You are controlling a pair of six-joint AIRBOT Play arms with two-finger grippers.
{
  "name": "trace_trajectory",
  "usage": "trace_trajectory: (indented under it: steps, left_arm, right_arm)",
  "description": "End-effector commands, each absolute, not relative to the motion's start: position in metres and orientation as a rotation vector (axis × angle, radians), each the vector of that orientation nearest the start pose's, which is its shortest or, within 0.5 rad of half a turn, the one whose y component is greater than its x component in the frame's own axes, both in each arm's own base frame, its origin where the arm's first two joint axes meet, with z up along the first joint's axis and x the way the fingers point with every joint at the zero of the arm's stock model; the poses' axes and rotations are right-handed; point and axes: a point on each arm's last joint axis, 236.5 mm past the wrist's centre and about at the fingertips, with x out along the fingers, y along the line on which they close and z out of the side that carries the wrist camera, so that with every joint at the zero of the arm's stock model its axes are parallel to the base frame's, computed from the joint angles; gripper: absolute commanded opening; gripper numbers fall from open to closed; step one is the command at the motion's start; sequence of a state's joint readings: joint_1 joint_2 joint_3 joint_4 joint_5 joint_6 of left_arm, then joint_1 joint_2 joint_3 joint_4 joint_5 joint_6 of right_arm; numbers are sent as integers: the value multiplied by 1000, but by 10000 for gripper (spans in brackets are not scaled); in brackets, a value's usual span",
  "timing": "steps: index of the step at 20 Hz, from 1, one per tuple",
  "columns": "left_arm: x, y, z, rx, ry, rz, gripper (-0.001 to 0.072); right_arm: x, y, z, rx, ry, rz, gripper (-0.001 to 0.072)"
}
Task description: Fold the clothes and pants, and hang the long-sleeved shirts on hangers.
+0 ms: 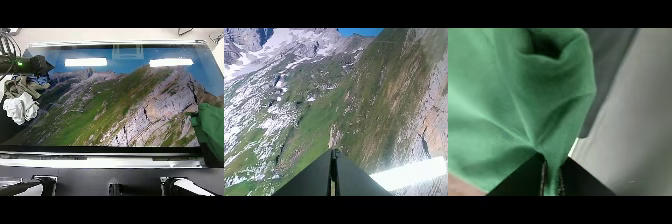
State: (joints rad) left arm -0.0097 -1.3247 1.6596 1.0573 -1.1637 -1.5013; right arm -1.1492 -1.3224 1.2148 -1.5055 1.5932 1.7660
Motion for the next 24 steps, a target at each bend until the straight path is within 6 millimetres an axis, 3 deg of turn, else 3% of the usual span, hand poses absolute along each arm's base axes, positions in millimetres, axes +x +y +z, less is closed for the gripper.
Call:
trace_trajectory:
  steps: [1,2,3,4,5,6,8,9,10,11,12,13,14,15,16,17,18,19,20,21,22,24]
  left_arm:
    - [461,-112,215,-322,797,-397,21]
    - [461,-112,215,-323,797,-397,21]
    - [461,-112,215,-323,797,-397,21]
    - [461,-112,215,-322,797,-397,21]
    - [461,-112,215,-322,797,-397,21]
    - [461,-112,216,-324,796,-398,21]
    - [459,-127,241,-366,750,-455,20]
    - [461,-130,263,-299,684,-478,20]
    - [465,-128,285,-242,615,-461,20]
    - [471,-120,307,-172,537,-411,19]
    - [477,-106,324,-107,478,-336,19]
    - [483,-88,331,-48,446,-240,19]
    - [489,-68,327,8,448,-133,18]
    - [493,-50,313,47,488,-45,19]
    - [496,-36,288,65,566,21,19]
    - [497,-29,255,68,672,48,20]
    - [493,-28,219,61,796,54,74]
    - [481,-29,174,33,962,66,368]
    - [459,-31,133,2,1143,85,718]
    - [433,-33,96,3,1330,96,714]
    - [412,-37,72,15,1451,92,714]
    - [396,-52,52,43,1464,50,714]
  right_arm:
    - [119,-262,-16,1115,1442,-991,40]
    - [119,-263,-16,1109,1438,-996,40]
    - [119,-265,-17,1105,1430,-998,85]
    - [121,-267,-17,1100,1420,-1001,257]
    - [122,-270,-16,1087,1414,-995,518]
    - [126,-276,-13,1055,1397,-974,715]
    - [152,-292,14,1051,1272,-946,701]
    - [187,-309,44,1052,1109,-892,685]
    - [235,-328,92,1046,873,-802,674]
    - [283,-338,153,1004,637,-658,674]
    - [325,-335,219,939,432,-501,674]
    - [358,-323,279,877,264,-384,675]
    - [383,-299,314,819,203,-295,676]
    - [404,-264,325,727,229,-206,678]
    - [425,-221,316,641,316,-115,715]
    - [439,-179,291,592,447,-52,715]
    - [446,-137,252,544,631,-11,713]
    - [447,-100,213,509,800,15,711]
    - [441,-66,173,466,974,35,710]
    - [434,-37,142,438,1112,58,707]
    - [426,-10,115,416,1238,86,702]
    - [412,23,82,397,1382,116,694]
